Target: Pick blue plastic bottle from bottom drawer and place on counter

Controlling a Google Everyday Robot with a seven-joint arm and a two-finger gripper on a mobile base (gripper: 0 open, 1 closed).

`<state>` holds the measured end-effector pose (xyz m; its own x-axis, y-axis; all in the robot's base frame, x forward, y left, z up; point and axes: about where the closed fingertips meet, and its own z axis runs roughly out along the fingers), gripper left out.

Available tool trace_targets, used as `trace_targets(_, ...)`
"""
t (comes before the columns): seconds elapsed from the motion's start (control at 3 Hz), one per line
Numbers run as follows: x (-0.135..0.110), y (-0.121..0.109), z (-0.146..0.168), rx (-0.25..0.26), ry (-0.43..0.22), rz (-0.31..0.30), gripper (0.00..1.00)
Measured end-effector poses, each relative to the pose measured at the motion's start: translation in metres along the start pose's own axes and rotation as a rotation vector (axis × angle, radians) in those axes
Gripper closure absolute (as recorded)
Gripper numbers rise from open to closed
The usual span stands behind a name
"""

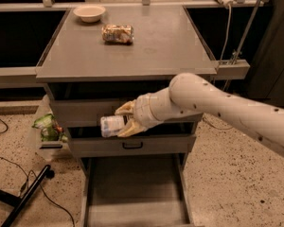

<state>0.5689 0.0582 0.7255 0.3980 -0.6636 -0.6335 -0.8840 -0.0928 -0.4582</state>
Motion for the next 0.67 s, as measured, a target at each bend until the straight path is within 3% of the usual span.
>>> trace_targets(0.33, -0.057, -0.045, -0.051, 0.001, 0.027, -0.067, 1.00)
trace_targets(0.67, -0.114, -0.106, -0.101, 0.015, 0.037, -0.154, 1.00)
